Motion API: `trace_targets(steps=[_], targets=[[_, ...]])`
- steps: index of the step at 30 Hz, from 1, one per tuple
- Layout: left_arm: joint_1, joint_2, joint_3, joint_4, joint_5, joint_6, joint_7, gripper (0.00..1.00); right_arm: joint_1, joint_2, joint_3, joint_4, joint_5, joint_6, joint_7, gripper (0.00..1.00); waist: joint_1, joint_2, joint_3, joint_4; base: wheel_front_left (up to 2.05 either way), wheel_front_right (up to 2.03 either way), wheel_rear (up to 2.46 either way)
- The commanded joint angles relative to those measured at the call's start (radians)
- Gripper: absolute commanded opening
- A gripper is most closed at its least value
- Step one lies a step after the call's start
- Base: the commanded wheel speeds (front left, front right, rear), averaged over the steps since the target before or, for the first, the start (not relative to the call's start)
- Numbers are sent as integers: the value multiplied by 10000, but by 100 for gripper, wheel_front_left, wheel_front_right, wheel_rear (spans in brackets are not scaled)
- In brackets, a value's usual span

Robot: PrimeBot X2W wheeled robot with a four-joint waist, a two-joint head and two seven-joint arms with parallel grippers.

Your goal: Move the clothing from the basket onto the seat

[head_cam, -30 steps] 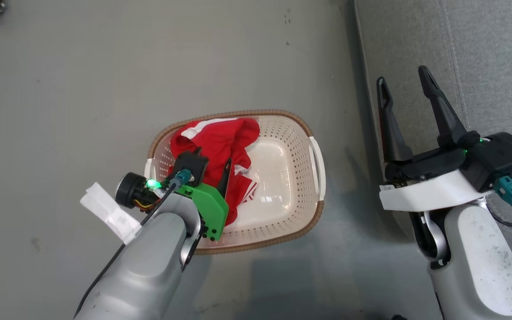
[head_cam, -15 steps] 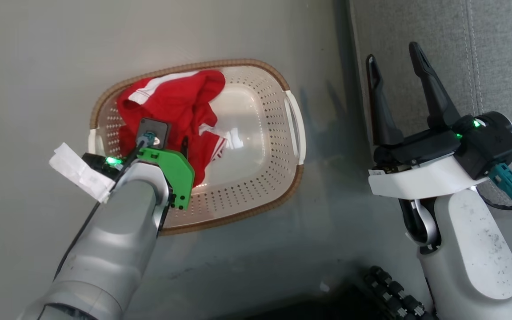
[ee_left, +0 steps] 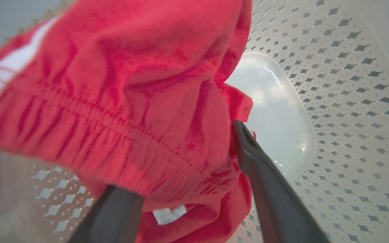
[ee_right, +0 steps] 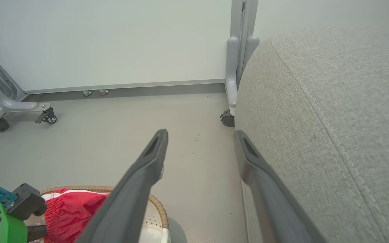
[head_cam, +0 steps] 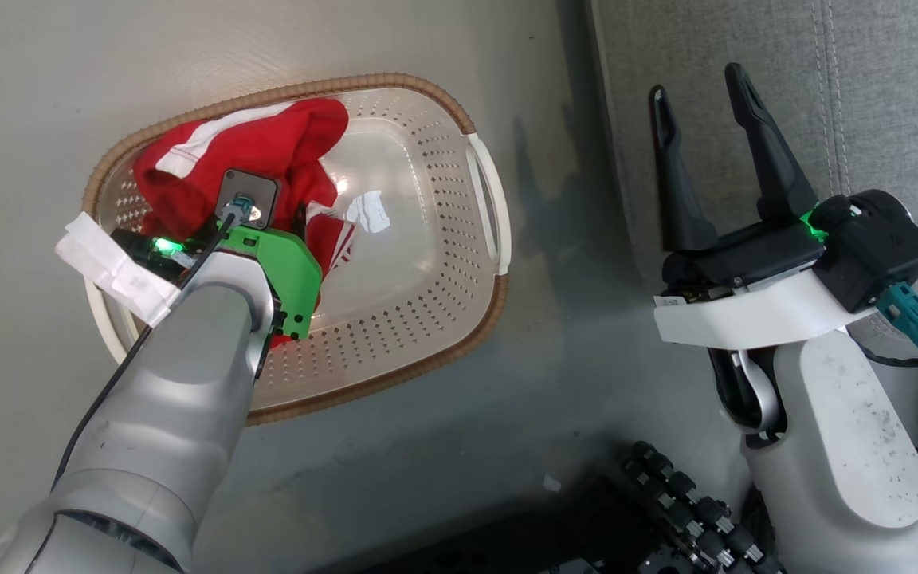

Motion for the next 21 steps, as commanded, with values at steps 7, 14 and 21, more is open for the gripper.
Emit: trace_targets(steps=[7, 14, 21], targets=[[-106, 113, -105, 107, -59, 22, -370, 0, -8, 0, -149, 60, -46, 1, -38, 100, -1, 0, -185, -28, 0, 0, 0], [525, -41, -189, -109, -138, -274, -1060, 0, 315, -2, -61, 378, -219, 1, -38, 100, -1, 0, -1139, 331, 0, 0, 0], [1969, 35, 374, -2197, -196, -144, -1213, 0, 925, -10, -111, 961, -351, 1, -37, 100, -1, 0, -2817, 810, 0, 0, 0]])
